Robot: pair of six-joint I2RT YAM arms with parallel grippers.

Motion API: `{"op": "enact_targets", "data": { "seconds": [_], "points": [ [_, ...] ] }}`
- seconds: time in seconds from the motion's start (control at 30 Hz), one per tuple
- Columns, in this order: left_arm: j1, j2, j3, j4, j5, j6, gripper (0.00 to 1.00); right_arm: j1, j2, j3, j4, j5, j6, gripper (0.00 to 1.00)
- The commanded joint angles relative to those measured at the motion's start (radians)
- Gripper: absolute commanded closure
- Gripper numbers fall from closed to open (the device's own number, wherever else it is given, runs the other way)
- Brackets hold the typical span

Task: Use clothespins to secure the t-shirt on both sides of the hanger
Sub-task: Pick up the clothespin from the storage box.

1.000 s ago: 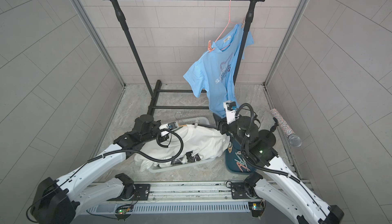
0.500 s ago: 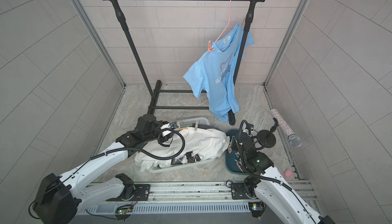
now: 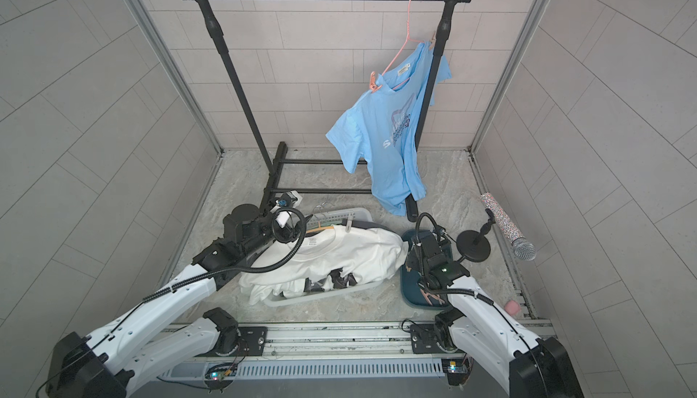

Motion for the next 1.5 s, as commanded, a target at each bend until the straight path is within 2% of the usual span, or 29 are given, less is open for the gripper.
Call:
{"op": "enact_targets", "data": {
  "seconds": [0.0,0.27,0.4,0.67,0.87,0.93,1.03,1.17,1.3,1.47],
  "points": [
    [-0.002,0.014,0.031,0.024,-0.037,-0.109,0.25,-0.002,0.039,-0.008,0.059,-0.024,0.032,0.72],
    [-0.001,0.016,0.027,0.023,-0.04,-0.11,0.25,-0.005,0.096,-0.023,0.091,-0.007,0.031,0.73],
    [-0.001,0.02,0.024,0.022,-0.049,-0.104,0.25,-0.005,0.118,-0.025,0.093,-0.002,0.029,0.79],
    [-0.002,0.014,0.018,0.031,-0.068,-0.093,0.25,-0.005,0.144,-0.03,0.101,0.037,0.008,0.8],
    [-0.002,0.005,0.009,0.053,-0.084,-0.093,0.25,-0.005,0.146,-0.025,0.103,0.039,0.003,0.95],
    [-0.001,-0.004,-0.001,0.074,-0.103,-0.093,0.25,-0.005,0.122,-0.025,0.099,0.027,0.005,1.0],
    [-0.002,-0.024,-0.018,0.117,-0.121,-0.094,0.25,-0.005,0.048,-0.016,0.069,0.015,-0.003,1.0],
    [-0.002,-0.05,-0.043,0.171,-0.112,-0.103,0.25,-0.005,-0.089,0.056,-0.074,0.057,-0.037,1.0],
    [-0.001,-0.08,-0.07,0.255,-0.033,-0.114,0.25,-0.005,-0.214,0.155,-0.147,0.048,-0.095,1.0],
    [-0.001,-0.084,-0.11,0.377,0.138,-0.156,0.25,-0.005,-0.296,0.263,-0.069,0.006,-0.095,1.0]
  ]
}}
